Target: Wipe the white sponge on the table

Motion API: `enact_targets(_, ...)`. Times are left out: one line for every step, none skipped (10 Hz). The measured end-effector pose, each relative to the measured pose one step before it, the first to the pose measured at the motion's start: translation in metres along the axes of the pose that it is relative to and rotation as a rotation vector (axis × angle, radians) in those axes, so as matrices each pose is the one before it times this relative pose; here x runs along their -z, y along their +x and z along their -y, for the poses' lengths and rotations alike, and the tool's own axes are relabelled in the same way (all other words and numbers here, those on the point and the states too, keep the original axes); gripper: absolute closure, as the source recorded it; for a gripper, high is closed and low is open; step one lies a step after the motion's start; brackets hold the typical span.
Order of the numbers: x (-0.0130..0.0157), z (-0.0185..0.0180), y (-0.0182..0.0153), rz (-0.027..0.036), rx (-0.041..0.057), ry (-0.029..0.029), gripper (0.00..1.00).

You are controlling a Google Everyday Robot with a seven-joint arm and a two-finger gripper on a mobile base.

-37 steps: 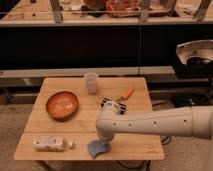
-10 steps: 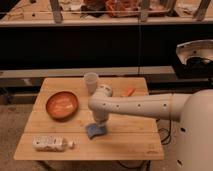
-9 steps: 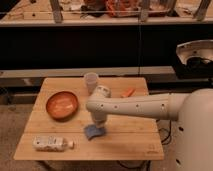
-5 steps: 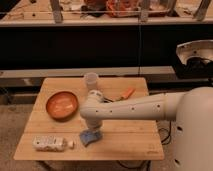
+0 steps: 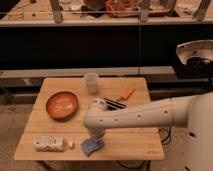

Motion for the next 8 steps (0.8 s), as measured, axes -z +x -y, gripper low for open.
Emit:
enact_targets(0.00056,-0.00659,0.00161,0.00571,-0.00032,0.00004,0.97)
enact_targets(0.00104,-0.00786,0.00345,0.00653,-0.00509,0.00037,0.97)
enact_targets(0.00199,-0.00982,0.00847,0.00624,-0.01389,0.0015,0.97)
enact_targets(0.00158,-0.00548,0.00588,0.00244,-0.01188,0.00105,0.97)
enact_targets(0.00209,-0.00497,0.00517,0.00316,-0.01062,0.00206,0.97)
enact_targets(0.00343,-0.00661,0.00994,0.00272,-0.01684,0.00391,0.97)
enact_targets(0.00234,-0.00503,0.00866,0.00118,-0.02059,0.00275,0.97)
enact_targets(0.00229,-0.00283,0.00838,-0.00132,-0.02063,0.00548,0.97)
